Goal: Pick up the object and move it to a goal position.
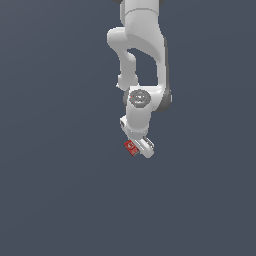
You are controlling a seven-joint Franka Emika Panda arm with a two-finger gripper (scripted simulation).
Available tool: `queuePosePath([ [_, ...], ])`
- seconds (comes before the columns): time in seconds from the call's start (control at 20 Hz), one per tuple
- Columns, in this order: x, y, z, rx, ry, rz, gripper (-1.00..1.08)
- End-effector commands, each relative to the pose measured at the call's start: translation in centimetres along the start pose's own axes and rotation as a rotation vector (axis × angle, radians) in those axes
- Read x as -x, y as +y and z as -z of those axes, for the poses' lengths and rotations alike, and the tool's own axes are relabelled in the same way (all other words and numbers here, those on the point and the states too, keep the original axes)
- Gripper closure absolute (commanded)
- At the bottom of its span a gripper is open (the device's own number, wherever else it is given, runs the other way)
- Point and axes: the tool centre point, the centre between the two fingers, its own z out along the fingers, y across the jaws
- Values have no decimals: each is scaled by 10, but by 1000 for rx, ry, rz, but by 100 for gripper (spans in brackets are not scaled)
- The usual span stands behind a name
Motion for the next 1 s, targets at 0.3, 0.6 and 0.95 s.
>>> queuePosePath([
  [0.3,-31,53,69,-2,-1,-2,108],
  [0.6,-53,89,119,-2,-1,-2,108],
  [0.95,-73,118,160,0,0,-2,108],
])
